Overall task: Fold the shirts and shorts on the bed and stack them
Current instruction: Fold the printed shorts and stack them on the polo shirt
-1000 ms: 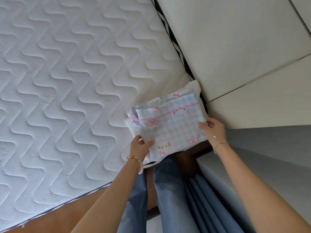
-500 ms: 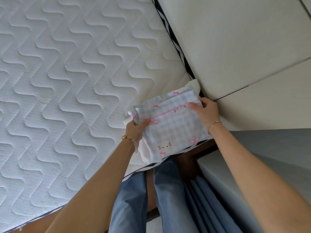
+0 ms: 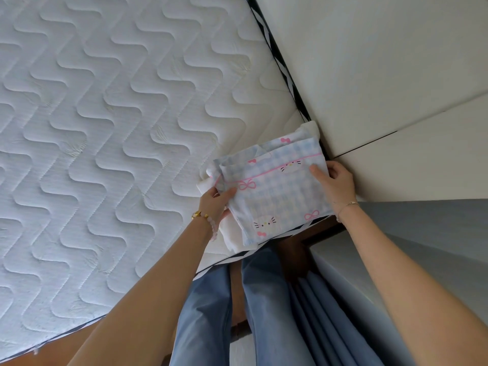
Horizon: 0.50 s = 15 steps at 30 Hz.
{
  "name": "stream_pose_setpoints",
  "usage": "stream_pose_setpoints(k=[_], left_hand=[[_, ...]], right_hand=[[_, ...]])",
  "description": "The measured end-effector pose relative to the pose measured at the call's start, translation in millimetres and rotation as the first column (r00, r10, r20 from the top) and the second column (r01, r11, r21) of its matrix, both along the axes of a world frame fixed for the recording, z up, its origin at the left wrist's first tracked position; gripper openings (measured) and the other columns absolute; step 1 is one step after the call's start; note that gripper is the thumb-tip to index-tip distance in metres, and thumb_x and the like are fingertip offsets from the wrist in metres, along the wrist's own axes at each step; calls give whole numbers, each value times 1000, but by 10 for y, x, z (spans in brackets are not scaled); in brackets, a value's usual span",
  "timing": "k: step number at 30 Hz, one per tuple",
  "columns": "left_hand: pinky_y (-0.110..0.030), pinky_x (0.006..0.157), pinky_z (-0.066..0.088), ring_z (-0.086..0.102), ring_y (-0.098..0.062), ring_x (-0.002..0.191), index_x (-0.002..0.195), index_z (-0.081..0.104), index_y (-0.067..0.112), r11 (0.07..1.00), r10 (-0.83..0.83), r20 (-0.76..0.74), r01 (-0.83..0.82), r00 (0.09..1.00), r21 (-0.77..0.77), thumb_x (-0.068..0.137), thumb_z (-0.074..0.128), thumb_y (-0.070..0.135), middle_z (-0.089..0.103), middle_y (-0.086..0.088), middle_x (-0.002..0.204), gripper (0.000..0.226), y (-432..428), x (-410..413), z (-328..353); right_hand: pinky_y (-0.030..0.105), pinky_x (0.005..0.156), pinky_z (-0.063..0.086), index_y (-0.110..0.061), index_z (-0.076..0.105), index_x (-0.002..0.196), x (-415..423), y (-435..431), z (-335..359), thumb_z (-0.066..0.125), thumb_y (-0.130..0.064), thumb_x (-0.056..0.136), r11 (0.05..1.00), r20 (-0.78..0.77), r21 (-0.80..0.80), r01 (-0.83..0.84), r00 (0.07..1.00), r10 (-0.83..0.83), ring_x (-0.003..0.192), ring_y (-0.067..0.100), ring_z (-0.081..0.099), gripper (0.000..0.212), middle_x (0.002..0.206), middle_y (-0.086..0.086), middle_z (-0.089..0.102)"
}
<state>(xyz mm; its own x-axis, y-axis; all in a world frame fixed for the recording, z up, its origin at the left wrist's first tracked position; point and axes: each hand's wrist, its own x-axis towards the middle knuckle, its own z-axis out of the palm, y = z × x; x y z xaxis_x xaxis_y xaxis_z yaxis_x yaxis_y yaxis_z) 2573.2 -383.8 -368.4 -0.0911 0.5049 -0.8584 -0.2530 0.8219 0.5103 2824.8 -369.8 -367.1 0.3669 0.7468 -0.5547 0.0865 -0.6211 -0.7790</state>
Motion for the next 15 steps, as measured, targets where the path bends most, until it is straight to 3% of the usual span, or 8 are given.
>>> stream_pose_setpoints(k=[3,5,7,9,12,15], left_hand=[[-31,75,58,65,-24,96,112,58,6,999,-47,47,48,998,-17,84,65,7,67,-8,105,28,-136,-12,23],[-36,80,57,65,-25,98,113,58,6,991,-128,61,130,990,-38,80,69,5,67,-9,108,35,-244,4,-2],[-43,89,53,65,-26,99,104,62,11,976,-214,10,215,977,-43,75,74,4,68,-6,105,32,-330,21,-54],[-41,87,53,65,-25,97,93,62,17,969,-246,-70,244,967,-38,74,75,4,68,-2,98,26,-361,42,-89],[-34,79,53,63,-24,93,93,60,16,968,-249,-125,249,960,-17,76,72,2,66,-2,95,26,-357,79,-65],[-35,80,54,63,-27,96,101,56,10,963,-269,-124,268,955,-22,79,69,2,64,-11,108,27,-349,29,37]], right_hand=[[12,56,49,-9,60,101,30,-213,-10,73,-12,80,999,-61,-37,11,998,-13,73,7,60,25,87,-1,65],[12,54,50,-9,61,99,46,-306,-32,74,-8,77,997,-48,-67,-23,999,19,70,7,61,25,85,-2,65],[12,53,50,-9,62,96,52,-323,-52,73,-4,77,996,-15,-76,-46,999,45,68,9,60,23,83,1,65],[12,53,49,-9,63,94,57,-297,-75,72,-3,77,996,16,-68,-51,999,52,68,11,59,21,82,2,64],[19,60,52,-10,62,95,55,-282,-74,72,-5,77,996,50,-61,-62,997,65,76,16,60,21,86,4,65],[24,73,49,-13,58,113,41,-331,38,70,-11,80,991,136,-71,-112,983,121,91,16,59,36,104,4,62]])
